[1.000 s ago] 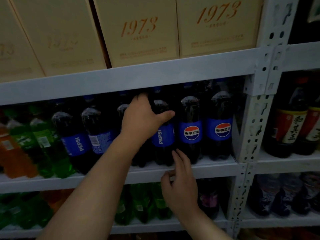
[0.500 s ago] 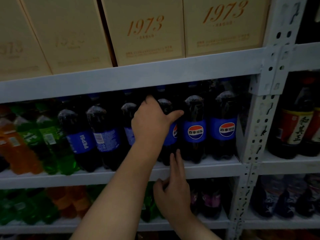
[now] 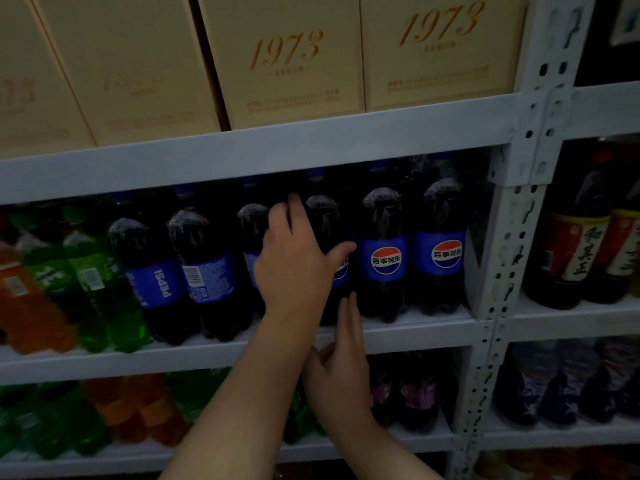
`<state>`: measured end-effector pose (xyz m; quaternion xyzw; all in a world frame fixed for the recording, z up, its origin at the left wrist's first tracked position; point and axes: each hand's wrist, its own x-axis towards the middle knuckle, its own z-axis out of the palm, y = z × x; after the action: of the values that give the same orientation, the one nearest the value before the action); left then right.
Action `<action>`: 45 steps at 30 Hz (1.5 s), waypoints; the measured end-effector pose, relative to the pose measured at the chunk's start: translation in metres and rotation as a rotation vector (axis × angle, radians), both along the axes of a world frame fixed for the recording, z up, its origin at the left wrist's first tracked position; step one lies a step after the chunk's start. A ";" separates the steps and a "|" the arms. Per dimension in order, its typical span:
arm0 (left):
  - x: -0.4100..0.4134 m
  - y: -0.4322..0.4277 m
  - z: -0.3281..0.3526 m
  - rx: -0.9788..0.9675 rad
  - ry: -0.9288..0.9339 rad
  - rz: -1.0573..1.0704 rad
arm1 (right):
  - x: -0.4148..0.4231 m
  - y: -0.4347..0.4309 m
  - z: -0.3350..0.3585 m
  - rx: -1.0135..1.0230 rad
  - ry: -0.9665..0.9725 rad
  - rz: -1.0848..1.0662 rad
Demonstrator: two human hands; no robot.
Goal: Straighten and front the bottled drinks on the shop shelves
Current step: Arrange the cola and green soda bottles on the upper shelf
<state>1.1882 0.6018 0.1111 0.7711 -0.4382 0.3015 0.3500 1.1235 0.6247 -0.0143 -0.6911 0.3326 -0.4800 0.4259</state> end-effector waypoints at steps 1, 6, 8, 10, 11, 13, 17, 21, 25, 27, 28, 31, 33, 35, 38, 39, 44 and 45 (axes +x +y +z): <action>0.000 0.001 -0.002 -0.006 -0.021 0.010 | 0.000 0.003 -0.002 -0.004 -0.009 0.010; -0.004 -0.001 -0.013 -0.031 0.061 -0.138 | 0.001 0.013 -0.004 -0.125 0.024 0.048; -0.004 -0.001 -0.014 -0.063 0.125 -0.212 | -0.002 0.010 -0.005 -0.128 0.025 0.043; -0.003 -0.001 -0.014 -0.095 0.161 -0.263 | -0.005 0.002 -0.006 -0.083 -0.004 -0.011; -0.004 0.001 -0.014 -0.109 0.155 -0.272 | -0.006 -0.002 -0.007 -0.068 -0.002 -0.059; -0.008 0.004 -0.019 -0.123 0.125 -0.242 | -0.005 -0.010 -0.004 -0.033 0.016 -0.118; -0.008 0.015 -0.046 -0.009 0.329 -0.129 | 0.004 -0.015 0.004 -0.026 0.010 -0.073; 0.007 0.021 -0.067 0.016 0.426 -0.230 | 0.003 -0.012 -0.001 0.067 -0.085 -0.024; 0.012 0.019 -0.066 -0.042 0.430 -0.330 | -0.003 -0.010 -0.004 0.103 -0.128 0.028; 0.015 0.019 -0.067 -0.032 0.410 -0.355 | -0.004 -0.006 -0.004 0.089 -0.126 0.050; 0.017 0.018 -0.068 -0.024 0.393 -0.370 | -0.004 -0.004 -0.005 0.082 -0.125 0.056; 0.017 0.016 -0.064 0.096 0.308 -0.362 | -0.006 -0.001 -0.011 0.045 -0.091 0.060; 0.015 0.013 -0.056 0.230 0.227 -0.265 | -0.011 -0.005 -0.012 0.046 -0.081 0.074; 0.016 0.016 -0.046 0.282 0.125 -0.151 | -0.016 -0.008 -0.013 0.060 -0.091 0.084; 0.028 0.029 -0.044 0.026 0.102 -0.071 | -0.019 -0.010 -0.013 0.074 -0.081 0.065; 0.034 0.033 -0.048 -0.122 0.133 -0.067 | -0.018 -0.008 -0.014 0.080 -0.076 0.045; 0.044 0.028 -0.073 -0.232 0.255 -0.008 | -0.005 0.012 -0.016 -0.033 -0.032 -0.059; 0.041 0.026 -0.076 -0.207 0.258 -0.011 | -0.003 0.014 -0.017 -0.079 -0.021 -0.080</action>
<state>1.2292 0.6274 0.0351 0.7609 -0.3602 0.2414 0.4826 1.1207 0.6388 -0.0310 -0.6886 0.3362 -0.5165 0.3822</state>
